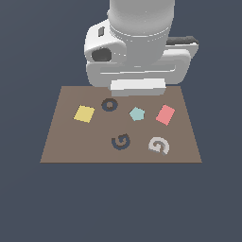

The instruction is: Insert a designated object into the corresponding slot on a board.

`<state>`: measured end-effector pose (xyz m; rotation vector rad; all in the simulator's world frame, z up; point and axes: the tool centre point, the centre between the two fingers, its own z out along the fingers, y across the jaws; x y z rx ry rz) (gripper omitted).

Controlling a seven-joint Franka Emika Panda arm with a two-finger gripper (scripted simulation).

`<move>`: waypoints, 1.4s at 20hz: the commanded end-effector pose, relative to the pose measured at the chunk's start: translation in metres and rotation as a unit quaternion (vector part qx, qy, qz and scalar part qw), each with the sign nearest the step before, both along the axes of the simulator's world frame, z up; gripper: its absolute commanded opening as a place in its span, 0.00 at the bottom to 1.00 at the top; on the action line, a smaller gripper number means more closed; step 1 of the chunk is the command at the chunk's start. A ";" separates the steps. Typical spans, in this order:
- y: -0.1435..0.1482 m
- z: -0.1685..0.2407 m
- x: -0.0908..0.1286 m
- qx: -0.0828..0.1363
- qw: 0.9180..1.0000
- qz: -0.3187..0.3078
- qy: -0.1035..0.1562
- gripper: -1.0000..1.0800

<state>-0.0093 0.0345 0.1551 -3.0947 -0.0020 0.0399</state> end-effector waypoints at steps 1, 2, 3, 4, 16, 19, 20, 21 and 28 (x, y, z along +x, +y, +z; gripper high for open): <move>0.000 0.000 0.000 0.000 1.000 0.000 0.000 0.96; 0.000 0.000 0.000 0.000 1.000 0.000 0.000 0.96; 0.000 0.000 0.000 0.000 1.000 0.001 0.000 0.96; 0.000 -0.001 0.001 0.000 1.000 0.003 0.000 0.96; 0.002 -0.015 0.020 -0.001 0.996 0.084 -0.003 0.96; 0.004 -0.022 0.028 -0.002 0.992 0.123 -0.005 0.96; 0.005 -0.025 0.032 -0.002 0.991 0.137 -0.006 0.96; 0.006 -0.027 0.035 -0.003 0.988 0.153 -0.006 0.96; 0.021 -0.051 0.064 -0.005 0.958 0.285 -0.012 0.96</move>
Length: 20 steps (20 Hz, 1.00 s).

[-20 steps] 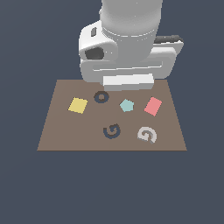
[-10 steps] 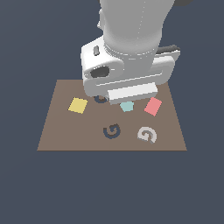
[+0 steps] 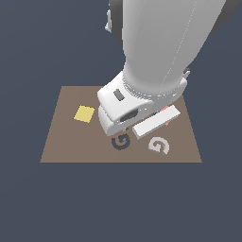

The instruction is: Insert a designated object into the corresponding slot on a board.

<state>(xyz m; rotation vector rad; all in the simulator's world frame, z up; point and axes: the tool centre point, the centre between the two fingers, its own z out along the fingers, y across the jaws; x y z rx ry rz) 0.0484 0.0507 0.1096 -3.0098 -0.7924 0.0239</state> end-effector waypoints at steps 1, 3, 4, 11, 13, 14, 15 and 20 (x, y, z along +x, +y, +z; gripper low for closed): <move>0.007 -0.010 0.011 -0.001 0.998 0.055 -0.002 0.96; 0.014 -0.017 0.019 -0.002 0.995 0.098 -0.004 0.96; 0.017 -0.020 0.022 -0.002 0.993 0.118 -0.005 0.96; 0.040 -0.041 0.040 -0.005 0.972 0.234 -0.010 0.96; 0.046 -0.045 0.043 -0.006 0.966 0.260 -0.011 0.96; 0.048 -0.047 0.045 -0.006 0.962 0.271 -0.012 0.96; 0.051 -0.049 0.046 -0.006 0.959 0.282 -0.012 0.96; 0.061 -0.056 0.050 -0.007 0.946 0.322 -0.014 0.96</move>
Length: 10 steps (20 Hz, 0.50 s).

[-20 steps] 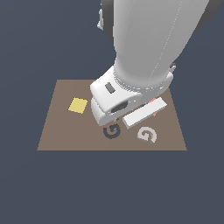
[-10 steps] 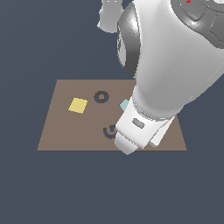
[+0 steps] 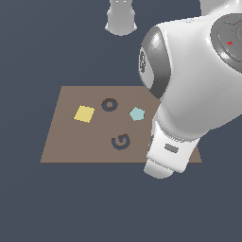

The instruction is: Insert a designated object into the corresponding slot on a board.

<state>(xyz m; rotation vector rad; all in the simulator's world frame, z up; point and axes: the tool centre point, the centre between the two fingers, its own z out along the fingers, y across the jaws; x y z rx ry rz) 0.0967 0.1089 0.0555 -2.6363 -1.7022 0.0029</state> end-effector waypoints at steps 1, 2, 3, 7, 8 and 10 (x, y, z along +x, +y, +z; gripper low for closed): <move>0.004 -0.003 0.002 -0.001 1.000 0.018 -0.001 0.96; 0.005 -0.004 0.002 -0.001 1.000 0.023 -0.001 0.96; 0.006 -0.004 0.002 -0.001 1.000 0.028 -0.001 0.96; 0.008 -0.006 0.003 -0.001 0.999 0.035 -0.002 0.96; 0.008 -0.005 0.003 -0.001 0.999 0.035 -0.002 0.96; 0.008 -0.006 0.002 -0.001 0.999 0.034 -0.001 0.96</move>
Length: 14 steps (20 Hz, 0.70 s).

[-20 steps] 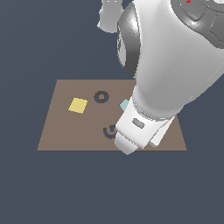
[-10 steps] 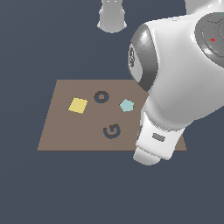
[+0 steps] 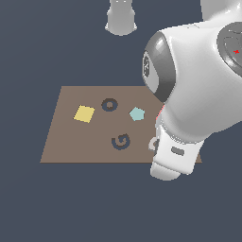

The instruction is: Insert a designated object into the corresponding slot on a board.

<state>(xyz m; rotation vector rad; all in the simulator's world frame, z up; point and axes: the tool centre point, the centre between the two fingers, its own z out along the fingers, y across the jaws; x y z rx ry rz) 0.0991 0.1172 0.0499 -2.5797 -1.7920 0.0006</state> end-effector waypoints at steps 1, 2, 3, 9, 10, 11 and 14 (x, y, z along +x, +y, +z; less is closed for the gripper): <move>0.000 -0.002 0.000 0.000 1.000 0.000 0.000 0.96; 0.000 -0.003 0.000 0.000 1.000 0.000 0.000 0.96; 0.000 -0.006 0.000 0.000 1.000 0.000 0.000 0.96; 0.000 -0.020 0.000 0.000 1.000 0.001 0.000 0.96; 0.000 -0.020 0.000 0.000 1.000 0.001 0.000 0.00; 0.000 -0.020 0.000 0.000 1.000 0.001 0.000 0.00; 0.000 -0.020 0.000 0.000 1.000 0.001 0.000 0.00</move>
